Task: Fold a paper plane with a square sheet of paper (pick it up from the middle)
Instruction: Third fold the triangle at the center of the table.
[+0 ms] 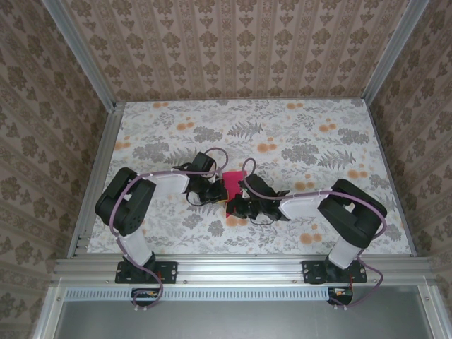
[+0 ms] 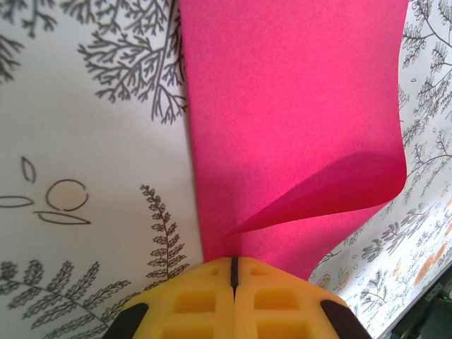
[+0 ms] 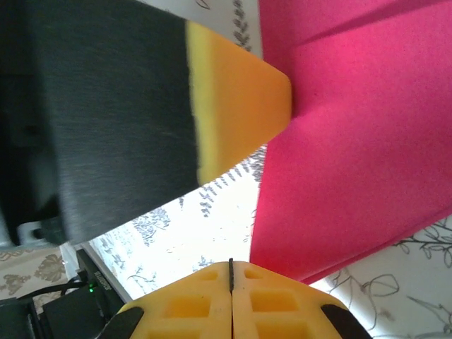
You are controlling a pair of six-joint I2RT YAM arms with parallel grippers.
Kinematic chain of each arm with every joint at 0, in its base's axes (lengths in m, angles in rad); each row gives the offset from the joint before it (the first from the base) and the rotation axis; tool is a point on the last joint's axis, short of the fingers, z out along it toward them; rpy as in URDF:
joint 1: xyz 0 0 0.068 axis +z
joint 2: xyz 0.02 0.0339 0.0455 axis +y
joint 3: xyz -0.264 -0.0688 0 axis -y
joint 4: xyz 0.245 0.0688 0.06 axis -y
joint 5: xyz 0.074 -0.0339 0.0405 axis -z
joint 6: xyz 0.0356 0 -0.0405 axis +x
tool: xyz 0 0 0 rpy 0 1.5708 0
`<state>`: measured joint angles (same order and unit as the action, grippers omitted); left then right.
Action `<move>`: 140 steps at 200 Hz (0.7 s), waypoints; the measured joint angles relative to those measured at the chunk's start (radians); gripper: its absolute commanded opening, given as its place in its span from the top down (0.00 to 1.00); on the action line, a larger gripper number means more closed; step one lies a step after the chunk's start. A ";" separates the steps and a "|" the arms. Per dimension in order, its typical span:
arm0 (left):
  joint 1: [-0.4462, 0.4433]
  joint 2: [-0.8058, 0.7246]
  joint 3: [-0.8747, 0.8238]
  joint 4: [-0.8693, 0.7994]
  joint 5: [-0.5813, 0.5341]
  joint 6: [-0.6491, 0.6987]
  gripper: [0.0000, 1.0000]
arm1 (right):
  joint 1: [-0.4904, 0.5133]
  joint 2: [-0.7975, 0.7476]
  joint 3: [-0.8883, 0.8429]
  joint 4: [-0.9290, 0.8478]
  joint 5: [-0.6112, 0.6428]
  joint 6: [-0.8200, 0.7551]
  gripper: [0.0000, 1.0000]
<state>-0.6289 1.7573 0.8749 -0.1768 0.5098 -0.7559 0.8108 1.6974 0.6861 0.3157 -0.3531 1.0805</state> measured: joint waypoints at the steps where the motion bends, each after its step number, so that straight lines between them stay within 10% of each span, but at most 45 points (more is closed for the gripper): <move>1: 0.000 0.000 0.000 0.000 0.000 0.000 0.97 | 0.000 0.001 0.000 0.001 0.000 0.000 0.93; 140: 0.000 0.000 0.000 0.000 -0.002 0.000 0.97 | 0.000 0.053 0.005 0.005 0.000 0.018 0.93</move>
<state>-0.6292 1.7573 0.8749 -0.1768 0.5079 -0.7559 0.8108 1.7500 0.6914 0.3210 -0.3531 1.0988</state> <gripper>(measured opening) 0.052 0.073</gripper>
